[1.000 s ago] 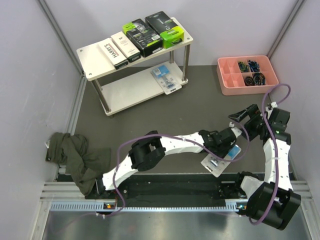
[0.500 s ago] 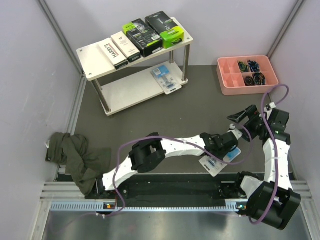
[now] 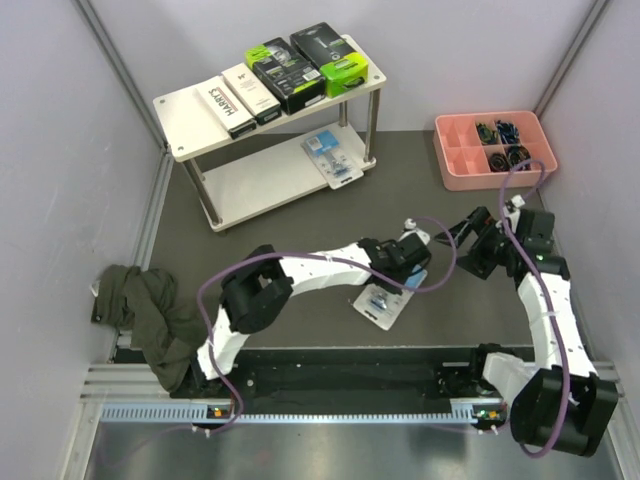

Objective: Place and organize the shaving razors onto the shelf

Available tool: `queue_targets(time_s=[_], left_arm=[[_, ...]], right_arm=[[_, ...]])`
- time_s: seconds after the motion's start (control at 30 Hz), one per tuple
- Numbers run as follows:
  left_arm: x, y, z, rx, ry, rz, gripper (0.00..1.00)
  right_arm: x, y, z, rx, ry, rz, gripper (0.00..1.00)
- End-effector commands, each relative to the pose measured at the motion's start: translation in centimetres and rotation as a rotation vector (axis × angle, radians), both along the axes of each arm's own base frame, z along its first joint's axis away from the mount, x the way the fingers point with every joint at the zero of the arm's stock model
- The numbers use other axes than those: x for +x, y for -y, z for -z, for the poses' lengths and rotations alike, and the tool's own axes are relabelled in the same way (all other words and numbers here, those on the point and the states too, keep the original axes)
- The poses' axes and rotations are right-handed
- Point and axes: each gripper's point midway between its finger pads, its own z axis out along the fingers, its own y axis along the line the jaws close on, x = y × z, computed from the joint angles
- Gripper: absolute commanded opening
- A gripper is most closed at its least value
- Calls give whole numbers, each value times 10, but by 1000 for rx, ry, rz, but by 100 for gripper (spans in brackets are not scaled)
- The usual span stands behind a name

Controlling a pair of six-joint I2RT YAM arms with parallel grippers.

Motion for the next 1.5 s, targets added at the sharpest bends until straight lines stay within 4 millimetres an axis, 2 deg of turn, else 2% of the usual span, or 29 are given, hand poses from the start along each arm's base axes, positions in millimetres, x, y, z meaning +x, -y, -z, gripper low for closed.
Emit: queue_targets(time_s=[0.0, 0.07, 0.1, 0.3, 0.5, 0.8, 0.83, 0.9, 0.93, 1.13, 1.17, 1.23, 1.27, 1.47], left_arm=[[14, -29, -60, -49, 82, -85, 0], [17, -42, -60, -54, 70, -117, 0], [19, -45, -71, -84, 72, -132, 0], [24, -65, -91, -216, 15, -215, 0], [34, -88, -108, -300, 16, -308, 0], [54, -139, -128, -493, -44, -512, 0], [61, -148, -131, -526, -51, -566, 0], [61, -160, -135, -591, -74, -647, 0], [65, -172, -131, -599, -82, -700, 0], [69, -202, -153, -754, -115, -909, 0], [69, -204, -154, -772, -121, -937, 0], [70, -211, -157, -839, -142, -1022, 0], [70, -212, -158, -864, -153, -1040, 0], [67, -212, -153, -1004, -268, -1152, 0]], right_arm=[[13, -15, -19, -43, 68, -27, 99], [13, -27, -17, -45, 66, -54, 99], [13, -31, -17, -45, 68, -66, 99], [8, -62, -15, -65, 70, -146, 99], [8, -79, -24, -71, 107, -185, 99], [9, -107, -46, -93, 206, -258, 99], [7, -115, -44, -107, 208, -276, 99], [5, -126, -47, -120, 230, -304, 99], [1, -138, -43, -134, 231, -334, 99], [-14, -183, -42, -110, 293, -406, 99], [-25, -197, -41, -106, 305, -449, 99], [-27, -209, -46, -113, 352, -449, 99], [-37, -221, -45, -111, 364, -483, 99], [-49, -249, -58, -105, 482, -470, 99]])
